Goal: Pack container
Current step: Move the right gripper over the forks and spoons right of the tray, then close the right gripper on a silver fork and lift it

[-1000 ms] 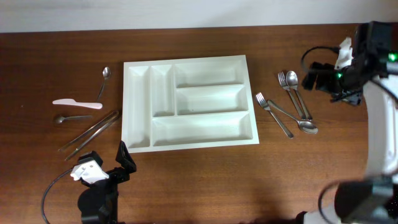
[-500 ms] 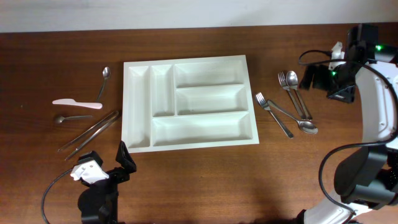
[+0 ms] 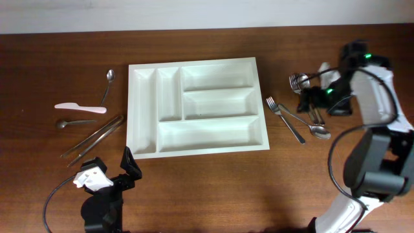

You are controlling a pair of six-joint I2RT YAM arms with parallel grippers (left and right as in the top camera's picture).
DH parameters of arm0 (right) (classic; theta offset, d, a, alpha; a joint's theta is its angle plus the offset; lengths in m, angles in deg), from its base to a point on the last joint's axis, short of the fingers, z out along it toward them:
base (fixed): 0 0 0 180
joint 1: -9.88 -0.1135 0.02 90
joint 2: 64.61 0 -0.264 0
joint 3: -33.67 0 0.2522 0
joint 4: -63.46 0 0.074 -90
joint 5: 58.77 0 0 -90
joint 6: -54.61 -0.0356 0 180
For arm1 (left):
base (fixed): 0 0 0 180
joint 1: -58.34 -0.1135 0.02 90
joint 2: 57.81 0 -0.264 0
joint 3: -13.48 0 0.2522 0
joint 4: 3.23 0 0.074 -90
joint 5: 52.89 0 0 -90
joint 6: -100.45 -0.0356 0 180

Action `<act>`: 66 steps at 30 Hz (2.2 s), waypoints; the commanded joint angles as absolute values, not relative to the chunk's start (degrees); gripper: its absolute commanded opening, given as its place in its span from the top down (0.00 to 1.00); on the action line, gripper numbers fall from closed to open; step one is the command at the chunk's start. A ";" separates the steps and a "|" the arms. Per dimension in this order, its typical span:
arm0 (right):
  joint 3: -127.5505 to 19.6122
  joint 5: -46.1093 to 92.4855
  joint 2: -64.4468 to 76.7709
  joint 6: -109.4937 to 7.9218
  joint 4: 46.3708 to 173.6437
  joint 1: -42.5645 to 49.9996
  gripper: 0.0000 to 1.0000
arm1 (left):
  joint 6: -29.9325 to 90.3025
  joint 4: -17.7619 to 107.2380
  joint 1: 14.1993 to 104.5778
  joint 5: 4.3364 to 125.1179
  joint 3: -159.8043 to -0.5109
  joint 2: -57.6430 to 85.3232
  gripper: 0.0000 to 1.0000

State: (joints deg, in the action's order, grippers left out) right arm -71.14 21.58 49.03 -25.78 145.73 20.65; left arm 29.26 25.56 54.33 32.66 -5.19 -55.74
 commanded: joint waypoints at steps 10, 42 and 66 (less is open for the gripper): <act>-62.26 22.87 50.30 -22.13 134.98 10.15 0.01 | 28.12 25.56 54.00 33.28 -4.95 -56.27 0.01; -60.12 26.91 55.15 -17.89 128.53 10.26 0.22 | 28.12 25.58 54.00 33.28 -4.95 -56.27 0.01; -60.12 26.98 55.15 -19.36 127.55 12.06 0.90 | 28.12 25.56 54.00 33.28 -4.95 -56.27 0.01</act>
State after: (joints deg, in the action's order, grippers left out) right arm -60.65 27.29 53.65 -18.77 127.70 11.33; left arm 29.26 25.56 54.33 32.66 -5.19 -55.74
